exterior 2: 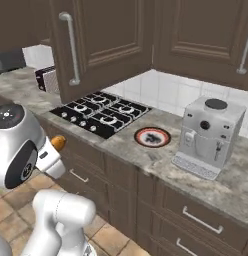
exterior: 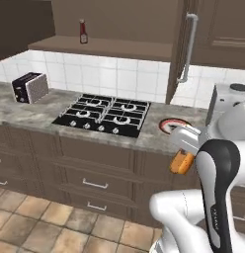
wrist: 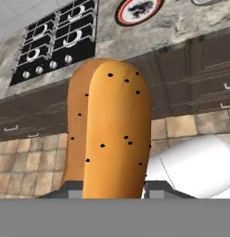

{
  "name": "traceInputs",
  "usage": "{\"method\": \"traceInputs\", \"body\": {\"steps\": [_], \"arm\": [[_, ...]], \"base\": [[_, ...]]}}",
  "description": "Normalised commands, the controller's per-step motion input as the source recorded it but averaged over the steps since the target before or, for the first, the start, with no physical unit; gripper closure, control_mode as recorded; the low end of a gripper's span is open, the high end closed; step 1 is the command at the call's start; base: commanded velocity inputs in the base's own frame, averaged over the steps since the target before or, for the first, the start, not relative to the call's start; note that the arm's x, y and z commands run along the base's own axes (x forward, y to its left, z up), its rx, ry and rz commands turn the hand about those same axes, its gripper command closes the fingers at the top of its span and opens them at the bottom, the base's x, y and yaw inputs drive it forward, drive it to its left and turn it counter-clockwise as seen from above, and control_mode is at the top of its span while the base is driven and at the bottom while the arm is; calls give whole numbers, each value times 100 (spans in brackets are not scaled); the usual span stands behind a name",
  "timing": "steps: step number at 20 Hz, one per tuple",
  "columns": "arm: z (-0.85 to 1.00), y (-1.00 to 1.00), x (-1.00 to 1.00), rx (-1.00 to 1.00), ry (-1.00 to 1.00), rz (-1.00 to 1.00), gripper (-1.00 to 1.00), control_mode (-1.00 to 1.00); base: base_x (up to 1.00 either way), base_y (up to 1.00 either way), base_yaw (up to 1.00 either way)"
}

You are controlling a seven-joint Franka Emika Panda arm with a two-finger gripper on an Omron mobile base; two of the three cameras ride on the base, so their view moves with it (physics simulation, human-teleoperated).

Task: Move the hot dog bun to the plate on the dining table and place the condiment next to that plate. Then navigate to the fridge and take the sausage and place it on the plate as well.

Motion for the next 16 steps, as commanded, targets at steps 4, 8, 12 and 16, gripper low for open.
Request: {"method": "traceInputs", "body": {"steps": [4,8,12,16], "arm": [[0,0,0,0,0,0,100,100],[0,0,0,0,0,0,100,100],[0,0,0,0,0,0,100,100],[0,0,0,0,0,0,100,100]], "base": [[-37,1,76],[-19,9,82],[-3,15,88],[0,17,90]]}}
